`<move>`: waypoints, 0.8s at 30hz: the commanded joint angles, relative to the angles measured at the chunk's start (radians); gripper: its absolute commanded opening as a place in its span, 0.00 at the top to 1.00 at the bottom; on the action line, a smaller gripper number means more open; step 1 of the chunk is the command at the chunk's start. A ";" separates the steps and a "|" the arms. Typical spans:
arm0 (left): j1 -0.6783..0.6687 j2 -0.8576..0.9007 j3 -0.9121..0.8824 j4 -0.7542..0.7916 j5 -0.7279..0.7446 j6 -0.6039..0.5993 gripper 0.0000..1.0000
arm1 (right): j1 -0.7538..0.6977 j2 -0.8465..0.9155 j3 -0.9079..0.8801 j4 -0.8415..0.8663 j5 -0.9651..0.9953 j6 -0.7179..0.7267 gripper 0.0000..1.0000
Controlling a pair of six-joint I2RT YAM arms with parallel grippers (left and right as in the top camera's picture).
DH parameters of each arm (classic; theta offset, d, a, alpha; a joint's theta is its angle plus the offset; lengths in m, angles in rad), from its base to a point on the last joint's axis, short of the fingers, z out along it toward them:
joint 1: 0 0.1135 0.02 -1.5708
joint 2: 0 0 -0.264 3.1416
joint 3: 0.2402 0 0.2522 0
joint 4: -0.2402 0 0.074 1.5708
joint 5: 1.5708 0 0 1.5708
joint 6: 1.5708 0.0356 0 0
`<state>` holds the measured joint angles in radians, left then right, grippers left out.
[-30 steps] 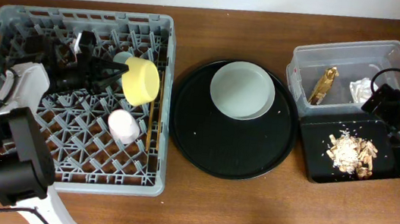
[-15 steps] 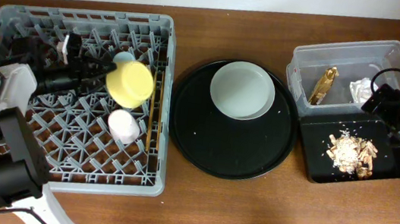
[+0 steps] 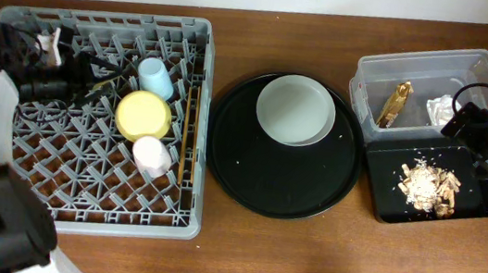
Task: Sort waste into correct bins and load items into the dishwasher rack
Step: 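Move the left gripper back to the white plate on the tray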
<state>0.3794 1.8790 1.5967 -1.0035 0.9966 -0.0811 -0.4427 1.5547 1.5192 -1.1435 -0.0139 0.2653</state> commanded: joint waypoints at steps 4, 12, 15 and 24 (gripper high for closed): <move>-0.013 -0.207 0.025 -0.002 -0.166 -0.047 0.35 | -0.003 -0.015 0.005 0.000 -0.001 0.010 0.01; -0.259 -0.307 0.132 -0.025 -0.409 -0.136 0.33 | -0.003 -0.015 0.005 0.000 -0.001 0.010 0.01; -0.409 -0.296 0.239 -0.031 -0.547 -0.187 0.30 | -0.003 -0.015 0.005 0.000 -0.001 0.010 0.01; -0.905 -0.148 0.312 0.132 -0.867 -0.195 0.30 | -0.003 -0.015 0.005 0.000 -0.001 0.010 0.01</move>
<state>-0.4080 1.6352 1.9041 -0.9054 0.2798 -0.2623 -0.4427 1.5547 1.5192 -1.1439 -0.0139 0.2657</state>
